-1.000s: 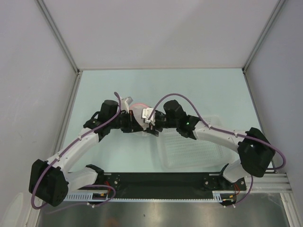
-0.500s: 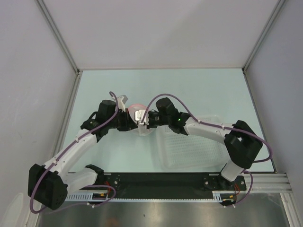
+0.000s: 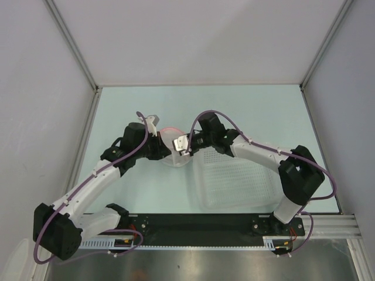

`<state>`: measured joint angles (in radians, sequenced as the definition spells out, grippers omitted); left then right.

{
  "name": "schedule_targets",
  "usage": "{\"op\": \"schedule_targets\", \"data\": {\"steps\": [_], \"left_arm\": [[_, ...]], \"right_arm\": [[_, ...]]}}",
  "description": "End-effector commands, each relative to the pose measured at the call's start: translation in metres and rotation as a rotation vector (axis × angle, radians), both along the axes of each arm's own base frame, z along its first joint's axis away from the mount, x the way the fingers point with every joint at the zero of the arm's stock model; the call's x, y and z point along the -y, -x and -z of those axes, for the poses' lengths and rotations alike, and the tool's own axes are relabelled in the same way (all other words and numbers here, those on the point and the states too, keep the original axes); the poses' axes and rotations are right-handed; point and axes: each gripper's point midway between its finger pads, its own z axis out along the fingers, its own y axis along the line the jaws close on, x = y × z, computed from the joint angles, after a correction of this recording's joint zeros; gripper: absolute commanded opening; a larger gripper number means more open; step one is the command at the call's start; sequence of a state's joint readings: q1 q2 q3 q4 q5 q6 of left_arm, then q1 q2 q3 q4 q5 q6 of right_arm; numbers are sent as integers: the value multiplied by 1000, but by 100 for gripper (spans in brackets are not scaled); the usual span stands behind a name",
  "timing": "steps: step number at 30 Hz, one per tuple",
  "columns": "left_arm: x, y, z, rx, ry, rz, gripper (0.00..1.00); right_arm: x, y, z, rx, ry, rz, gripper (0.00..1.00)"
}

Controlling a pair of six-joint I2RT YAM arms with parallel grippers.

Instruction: Place the bra in the laundry bag and zip it closed

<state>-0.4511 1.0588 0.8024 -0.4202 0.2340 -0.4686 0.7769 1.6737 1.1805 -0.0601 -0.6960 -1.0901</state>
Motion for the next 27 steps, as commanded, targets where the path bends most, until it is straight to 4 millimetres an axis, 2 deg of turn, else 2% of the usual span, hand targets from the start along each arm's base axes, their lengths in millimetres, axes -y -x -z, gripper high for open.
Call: {"op": "schedule_targets", "data": {"steps": [1,2,4,5,6,7,9,12,13,16,18,19,23,25,27], "left_arm": [[-76,-5,21,-8,-274,-260,0],[-81,-5,16,14,-275,-284,0],[-76,-5,11,51,-244,-264,0],[-70,-6,7,77,-216,-236,0],[-52,-7,-11,147,-124,-165,0],[-49,-6,-9,167,-109,-137,0],[-38,-7,-28,243,-35,-103,0],[-34,-10,-42,297,37,-122,11],[-31,-7,-50,321,70,-112,23],[-31,-6,-62,370,136,-146,47],[-29,-3,-65,388,168,-139,51],[-24,2,-70,397,196,-110,53],[-22,13,-62,354,239,-107,54],[-18,22,-61,334,266,-80,50],[-14,29,-59,307,282,-47,43]], "right_arm": [[76,-33,40,-43,218,137,0],[78,-31,40,-66,214,128,0],[73,-22,32,-98,196,93,0],[70,-9,30,-178,182,69,0],[63,-4,20,-210,164,61,0],[58,1,17,-253,159,64,0],[47,21,19,-378,179,71,0],[35,30,22,-464,186,125,0],[26,34,21,-469,179,133,0],[12,35,15,-558,137,194,0],[9,31,9,-598,109,236,0],[8,29,6,-643,94,264,0],[5,25,-14,-792,46,311,0],[3,24,-21,-856,41,344,0],[2,27,-20,-920,61,355,0]]}}
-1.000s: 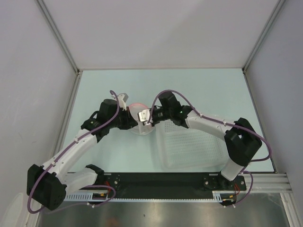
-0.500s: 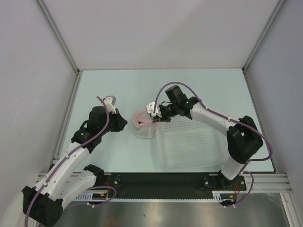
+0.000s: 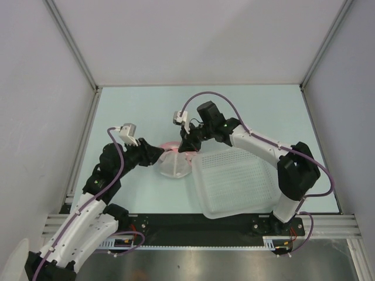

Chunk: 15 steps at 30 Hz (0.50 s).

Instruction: Place the bra in the laundry bag and zip it closed

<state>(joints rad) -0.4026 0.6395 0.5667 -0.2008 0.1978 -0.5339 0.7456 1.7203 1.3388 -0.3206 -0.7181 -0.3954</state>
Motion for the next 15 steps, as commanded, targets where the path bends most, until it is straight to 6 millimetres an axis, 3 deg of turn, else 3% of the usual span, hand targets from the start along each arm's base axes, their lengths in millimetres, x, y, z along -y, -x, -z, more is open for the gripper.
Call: {"op": "schedule_targets", "data": {"steps": [1,5,12,14,15], "left_arm": [[17,21,-4,-38,80,115,43],[24,28,-3,-76,102,157,42],[14,19,12,-138,40,66,56],[16,17,7,-130,51,64,51],[17,15,4,-119,58,67,41]], "right_arm": [[-13,5,-24,-223,-41,77,0],[-20,2,-26,-340,-39,144,0],[-21,1,-22,-343,-21,182,1],[-20,0,-23,-344,-22,193,3],[-20,0,-23,-353,-21,198,4]]}}
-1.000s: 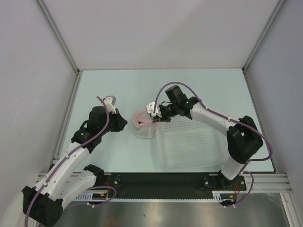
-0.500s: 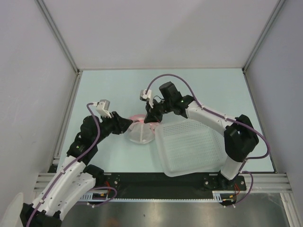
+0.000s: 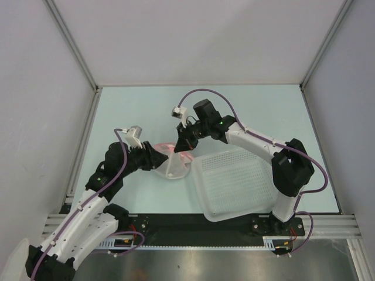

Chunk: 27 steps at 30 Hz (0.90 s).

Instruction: Place the bra in the laundry bag and zip it closed

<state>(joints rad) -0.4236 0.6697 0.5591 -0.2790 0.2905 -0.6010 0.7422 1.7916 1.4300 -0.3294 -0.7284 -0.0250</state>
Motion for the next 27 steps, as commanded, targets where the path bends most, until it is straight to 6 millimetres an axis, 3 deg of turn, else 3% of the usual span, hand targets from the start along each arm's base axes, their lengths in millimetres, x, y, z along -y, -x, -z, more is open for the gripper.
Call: {"op": "schedule_targets", "data": {"steps": [1,4,10,14,19,27], "left_arm": [[2,-8,-22,46,24,-19,33],[4,-14,-24,67,3,-3,26],[5,-27,-25,95,-42,-20,45],[15,-33,-34,132,-50,-3,47],[16,-43,-35,153,-108,-39,42],[17,-43,-21,110,-137,-45,33]], "right_arm": [[-5,0,-15,-44,-17,36,4],[-8,-2,-19,-86,-28,74,3],[-15,0,-25,-170,-40,127,0],[-17,3,-27,-186,-44,130,0],[-16,5,-29,-194,-44,133,0],[-16,6,-34,-188,-53,137,0]]}}
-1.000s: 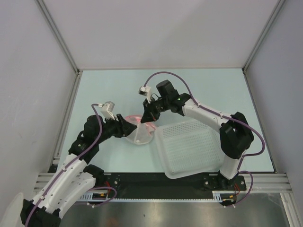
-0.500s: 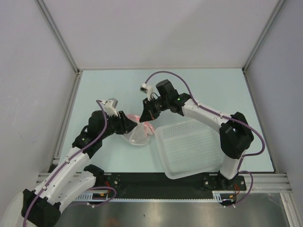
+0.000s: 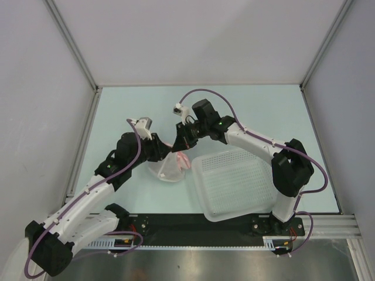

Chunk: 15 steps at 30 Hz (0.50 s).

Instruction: Place the bra in the laundry bag and zip it closed

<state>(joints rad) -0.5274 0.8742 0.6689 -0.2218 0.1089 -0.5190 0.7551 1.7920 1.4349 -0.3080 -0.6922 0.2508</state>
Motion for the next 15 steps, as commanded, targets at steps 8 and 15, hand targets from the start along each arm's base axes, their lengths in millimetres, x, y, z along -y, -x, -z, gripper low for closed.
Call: {"op": "schedule_targets", "data": {"steps": [8,15], "left_arm": [[7,1,-14,30,3,25,31],[7,8,-3,12,1,38,31]], "right_arm": [[-9,-2,-28,18,-72,-6,0],[-10,0,-29,5,-88,-14,0]]}}
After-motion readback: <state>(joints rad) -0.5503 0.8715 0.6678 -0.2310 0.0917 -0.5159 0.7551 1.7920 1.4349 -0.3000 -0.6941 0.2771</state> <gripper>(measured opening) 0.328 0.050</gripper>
